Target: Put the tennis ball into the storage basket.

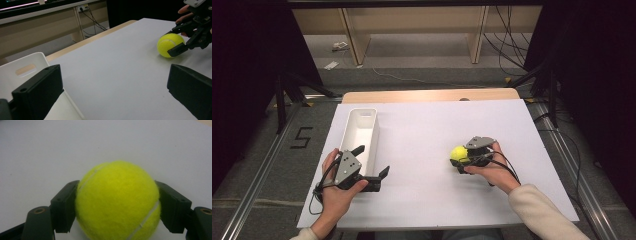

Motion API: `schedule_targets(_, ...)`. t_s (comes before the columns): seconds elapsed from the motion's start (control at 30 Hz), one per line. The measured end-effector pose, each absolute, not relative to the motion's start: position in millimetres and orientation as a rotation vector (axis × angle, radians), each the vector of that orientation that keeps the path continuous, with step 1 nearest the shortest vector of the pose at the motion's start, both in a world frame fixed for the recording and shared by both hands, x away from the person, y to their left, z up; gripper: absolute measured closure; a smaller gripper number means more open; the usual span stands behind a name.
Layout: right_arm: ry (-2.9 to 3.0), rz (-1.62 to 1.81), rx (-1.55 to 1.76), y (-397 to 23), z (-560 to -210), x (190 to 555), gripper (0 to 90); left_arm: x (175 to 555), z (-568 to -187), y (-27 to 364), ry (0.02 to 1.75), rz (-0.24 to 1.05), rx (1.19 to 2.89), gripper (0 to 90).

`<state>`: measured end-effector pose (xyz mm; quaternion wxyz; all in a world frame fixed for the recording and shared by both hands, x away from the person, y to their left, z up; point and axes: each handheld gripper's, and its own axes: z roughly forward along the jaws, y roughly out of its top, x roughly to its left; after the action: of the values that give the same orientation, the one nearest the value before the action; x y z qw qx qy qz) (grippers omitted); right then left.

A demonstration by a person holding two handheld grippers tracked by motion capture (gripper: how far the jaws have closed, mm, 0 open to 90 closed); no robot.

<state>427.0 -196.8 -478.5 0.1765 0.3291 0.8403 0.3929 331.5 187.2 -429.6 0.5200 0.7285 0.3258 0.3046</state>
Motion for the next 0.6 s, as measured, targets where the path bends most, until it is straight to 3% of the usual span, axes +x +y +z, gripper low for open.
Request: schedule_targets(0.6,2.307,1.243,0.903,-195.0,-446.0,422.9,27.0,331.1,-429.1,188.0,0.779,0.733,1.745,0.0)
